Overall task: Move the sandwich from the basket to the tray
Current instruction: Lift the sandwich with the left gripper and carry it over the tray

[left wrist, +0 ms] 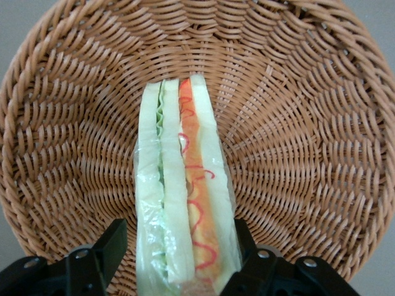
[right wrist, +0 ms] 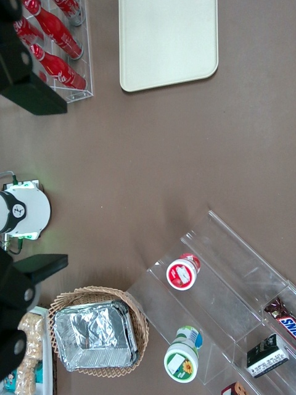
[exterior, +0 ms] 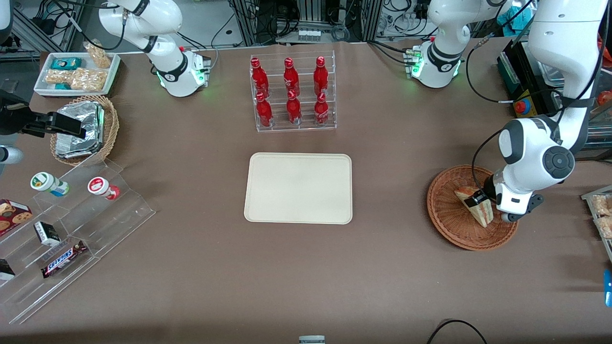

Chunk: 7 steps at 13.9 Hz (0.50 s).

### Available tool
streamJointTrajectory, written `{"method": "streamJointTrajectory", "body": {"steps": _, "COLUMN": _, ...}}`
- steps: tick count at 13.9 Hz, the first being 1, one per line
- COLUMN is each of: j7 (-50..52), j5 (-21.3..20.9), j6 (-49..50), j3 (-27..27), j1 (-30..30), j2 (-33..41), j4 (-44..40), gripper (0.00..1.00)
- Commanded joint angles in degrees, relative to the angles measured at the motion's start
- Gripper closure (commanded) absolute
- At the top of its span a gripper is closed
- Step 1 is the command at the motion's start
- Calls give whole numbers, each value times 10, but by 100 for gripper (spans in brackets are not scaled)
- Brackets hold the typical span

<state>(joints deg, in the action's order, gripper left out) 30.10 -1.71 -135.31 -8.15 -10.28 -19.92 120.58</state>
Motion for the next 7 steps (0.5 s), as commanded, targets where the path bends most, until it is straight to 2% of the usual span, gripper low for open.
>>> {"method": "streamJointTrajectory", "body": {"steps": 1, "j7": 3, "j5": -8, "j6": -2, "j3": 0, "j1": -1, "j2": -6, "j4": -7, "gripper": 55}}
{"method": "streamJointTrajectory", "body": {"steps": 2, "j7": 3, "j5": -9, "j6": -2, "j3": 0, "j1": -1, "j2": -4, "j4": -7, "gripper": 64}}
{"method": "streamJointTrajectory", "body": {"steps": 4, "j7": 2, "j5": -39, "j6": 1, "j3": 0, "j1": -1, "j2": 5, "j4": -6, "gripper": 80}}
{"method": "streamJointTrajectory", "body": {"steps": 5, "j7": 2, "j5": -43, "j6": 3, "j3": 0, "j1": -1, "j2": 9, "j4": -7, "gripper": 84}}
{"method": "streamJointTrajectory", "body": {"steps": 7, "j7": 4, "j5": -43, "j6": 19, "j3": -1, "j1": 3, "j2": 28, "j4": -8, "gripper": 85}}
